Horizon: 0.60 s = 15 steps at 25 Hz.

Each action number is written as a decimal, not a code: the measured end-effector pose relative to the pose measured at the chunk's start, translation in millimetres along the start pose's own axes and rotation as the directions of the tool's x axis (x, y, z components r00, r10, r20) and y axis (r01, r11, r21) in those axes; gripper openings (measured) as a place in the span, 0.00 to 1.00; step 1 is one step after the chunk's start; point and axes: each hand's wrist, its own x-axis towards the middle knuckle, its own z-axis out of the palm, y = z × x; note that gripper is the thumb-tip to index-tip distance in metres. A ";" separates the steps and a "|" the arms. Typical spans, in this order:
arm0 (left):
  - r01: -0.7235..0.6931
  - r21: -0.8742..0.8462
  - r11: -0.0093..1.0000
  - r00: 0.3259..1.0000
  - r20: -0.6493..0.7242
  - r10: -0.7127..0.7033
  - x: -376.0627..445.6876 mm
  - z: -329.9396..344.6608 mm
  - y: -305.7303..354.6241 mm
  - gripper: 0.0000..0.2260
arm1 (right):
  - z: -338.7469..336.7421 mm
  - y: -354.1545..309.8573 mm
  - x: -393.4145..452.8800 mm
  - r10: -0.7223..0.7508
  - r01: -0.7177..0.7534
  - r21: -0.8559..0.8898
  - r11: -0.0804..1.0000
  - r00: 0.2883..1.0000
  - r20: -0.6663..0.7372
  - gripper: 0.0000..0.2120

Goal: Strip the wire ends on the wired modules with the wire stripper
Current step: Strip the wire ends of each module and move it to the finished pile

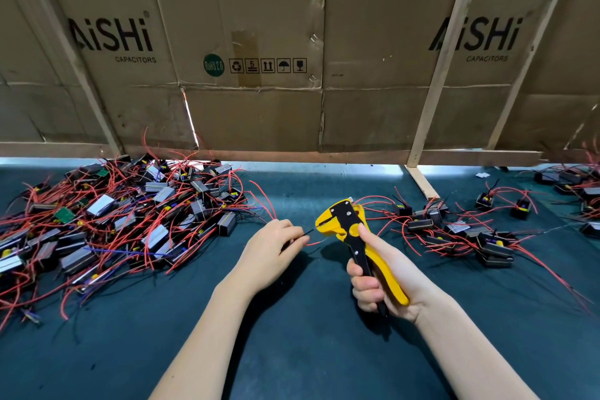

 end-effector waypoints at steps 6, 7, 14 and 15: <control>0.057 -0.017 0.998 0.998 -0.023 -0.057 -0.6 -4.9 -8.9 0.15 | 0.6 3.3 -2.6 0.038 -0.057 0.080 0.995 0.975 0.220 0.29; 0.079 0.031 0.996 0.996 -0.050 -0.078 -1.4 -6.0 -12.5 0.15 | 0.3 2.9 -2.2 0.052 -0.076 0.111 0.991 0.978 0.204 0.28; 0.012 -0.161 0.987 0.889 -0.450 -0.084 25.7 -15.3 27.6 0.09 | -1.5 0.2 1.8 0.130 -0.155 0.277 0.948 0.986 0.106 0.24; -0.066 -0.165 0.984 0.887 -0.462 -0.018 37.0 -15.8 45.8 0.08 | -1.5 -0.4 2.8 0.133 -0.158 0.280 0.947 0.985 0.107 0.23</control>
